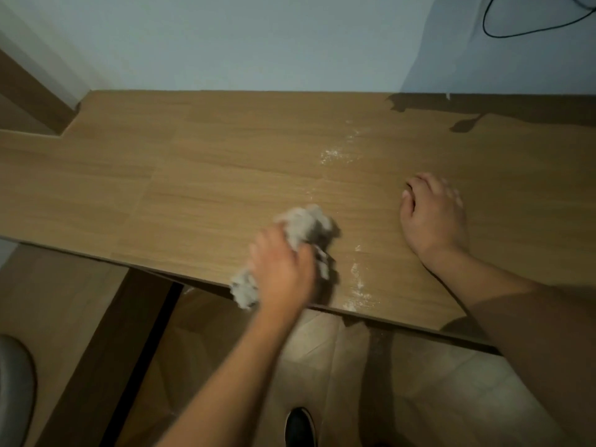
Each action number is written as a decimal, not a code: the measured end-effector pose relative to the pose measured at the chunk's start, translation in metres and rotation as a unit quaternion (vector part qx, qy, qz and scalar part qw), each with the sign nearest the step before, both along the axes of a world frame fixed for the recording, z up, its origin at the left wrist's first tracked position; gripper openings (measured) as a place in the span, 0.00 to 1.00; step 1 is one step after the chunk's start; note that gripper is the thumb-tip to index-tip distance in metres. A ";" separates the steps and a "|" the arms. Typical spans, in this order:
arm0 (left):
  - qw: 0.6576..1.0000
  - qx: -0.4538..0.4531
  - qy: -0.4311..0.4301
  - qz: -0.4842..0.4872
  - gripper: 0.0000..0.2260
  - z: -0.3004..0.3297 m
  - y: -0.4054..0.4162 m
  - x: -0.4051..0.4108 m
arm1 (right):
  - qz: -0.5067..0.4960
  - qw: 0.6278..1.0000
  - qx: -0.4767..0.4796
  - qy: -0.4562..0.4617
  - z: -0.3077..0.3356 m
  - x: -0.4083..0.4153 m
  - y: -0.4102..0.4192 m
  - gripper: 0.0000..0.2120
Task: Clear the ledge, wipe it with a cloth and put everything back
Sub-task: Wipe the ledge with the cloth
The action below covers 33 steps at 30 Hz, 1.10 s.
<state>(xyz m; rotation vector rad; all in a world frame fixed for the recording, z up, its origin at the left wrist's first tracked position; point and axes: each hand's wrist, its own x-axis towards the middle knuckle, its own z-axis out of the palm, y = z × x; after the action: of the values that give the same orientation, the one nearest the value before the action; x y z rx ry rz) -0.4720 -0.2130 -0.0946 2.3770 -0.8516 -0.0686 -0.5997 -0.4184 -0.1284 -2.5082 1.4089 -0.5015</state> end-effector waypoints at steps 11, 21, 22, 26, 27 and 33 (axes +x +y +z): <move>0.991 0.107 -0.067 0.036 0.21 -0.031 -0.036 -0.001 | -0.003 1.000 0.000 0.016 -0.002 -0.002 -0.002 0.16; 0.998 -0.032 -0.028 0.039 0.28 0.010 -0.035 0.057 | 0.000 1.000 0.017 0.011 0.002 -0.003 0.002 0.16; 0.996 -0.011 -0.032 0.083 0.27 0.013 -0.035 0.088 | -0.001 1.000 0.019 0.014 0.003 -0.003 0.003 0.16; 0.983 0.107 -0.027 0.148 0.22 -0.005 -0.047 0.131 | -0.006 1.000 0.020 0.017 0.003 -0.004 0.003 0.15; 0.984 0.113 -0.029 0.136 0.23 -0.011 -0.053 0.118 | -0.004 1.000 0.021 0.019 0.003 -0.004 0.002 0.15; 0.994 0.044 -0.039 -0.090 0.20 -0.019 -0.089 -0.015 | -0.016 1.000 0.027 0.000 0.002 0.000 0.000 0.19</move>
<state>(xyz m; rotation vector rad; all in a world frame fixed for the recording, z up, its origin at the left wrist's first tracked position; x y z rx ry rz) -0.4874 -0.3018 -0.1135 2.3914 -1.1208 -0.0865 -0.6002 -0.4187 -0.1269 -2.4465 1.4453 -0.4634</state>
